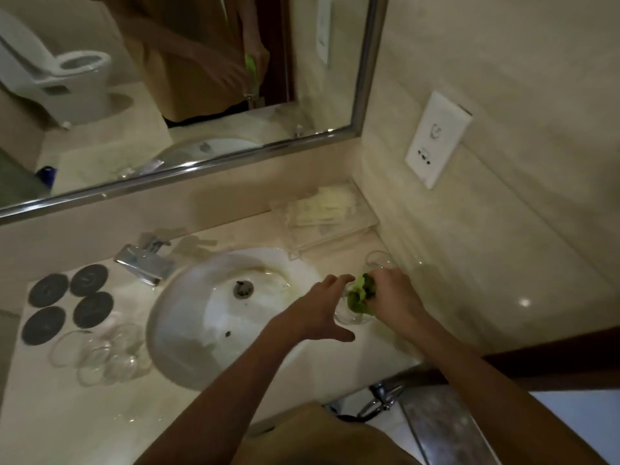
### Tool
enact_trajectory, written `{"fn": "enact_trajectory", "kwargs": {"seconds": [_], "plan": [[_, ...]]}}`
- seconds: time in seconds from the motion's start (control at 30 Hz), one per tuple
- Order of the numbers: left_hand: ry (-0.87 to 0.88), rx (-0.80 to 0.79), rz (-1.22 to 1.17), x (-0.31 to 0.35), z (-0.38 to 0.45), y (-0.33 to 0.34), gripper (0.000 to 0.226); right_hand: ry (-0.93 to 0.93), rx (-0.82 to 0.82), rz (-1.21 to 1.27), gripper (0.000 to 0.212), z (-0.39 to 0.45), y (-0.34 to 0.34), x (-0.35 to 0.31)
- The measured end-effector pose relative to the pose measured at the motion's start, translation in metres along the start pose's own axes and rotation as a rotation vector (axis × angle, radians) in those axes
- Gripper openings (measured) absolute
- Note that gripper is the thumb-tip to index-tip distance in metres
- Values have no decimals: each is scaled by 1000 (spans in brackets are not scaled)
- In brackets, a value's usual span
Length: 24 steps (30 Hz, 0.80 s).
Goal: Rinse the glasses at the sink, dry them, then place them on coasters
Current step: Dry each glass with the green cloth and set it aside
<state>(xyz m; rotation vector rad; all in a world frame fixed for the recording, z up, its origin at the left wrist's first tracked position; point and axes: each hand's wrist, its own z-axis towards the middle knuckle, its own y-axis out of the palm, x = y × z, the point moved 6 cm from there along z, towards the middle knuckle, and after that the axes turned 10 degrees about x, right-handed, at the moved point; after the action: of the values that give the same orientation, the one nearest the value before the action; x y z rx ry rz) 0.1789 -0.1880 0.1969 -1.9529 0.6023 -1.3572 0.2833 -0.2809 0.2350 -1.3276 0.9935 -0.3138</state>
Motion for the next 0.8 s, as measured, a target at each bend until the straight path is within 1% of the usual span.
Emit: {"fn": "enact_trajectory", "kwargs": {"seconds": [0.07,0.1,0.13,0.17,0.23,0.3,0.37,0.43,0.57,0.63,0.8], "plan": [[-19,42,71,10,18,22,107,50,29,44,20,2,3,18],[-23,78,123,13,25,28,103,66,33,77,27,3,7,25],[-26,102,163,15,32,33,98,81,25,99,29,5,11,32],[-31,111,182,15,38,37,94,99,14,116,25,7,16,39],[-69,110,146,5,48,44,90,130,13,142,17,12,21,50],[-135,122,45,-7,56,48,86,197,56,226,24,19,23,62],[-194,128,-22,-17,62,51,84,302,99,371,29,23,25,77],[-230,119,-31,-28,66,54,87,410,108,494,28,27,25,92],[-267,138,-73,-40,75,60,83,534,78,637,26,32,27,111],[-276,151,-94,-44,80,64,82,559,86,657,25,33,28,114],[-292,164,-138,-50,89,74,81,539,97,639,21,33,27,114]]}}
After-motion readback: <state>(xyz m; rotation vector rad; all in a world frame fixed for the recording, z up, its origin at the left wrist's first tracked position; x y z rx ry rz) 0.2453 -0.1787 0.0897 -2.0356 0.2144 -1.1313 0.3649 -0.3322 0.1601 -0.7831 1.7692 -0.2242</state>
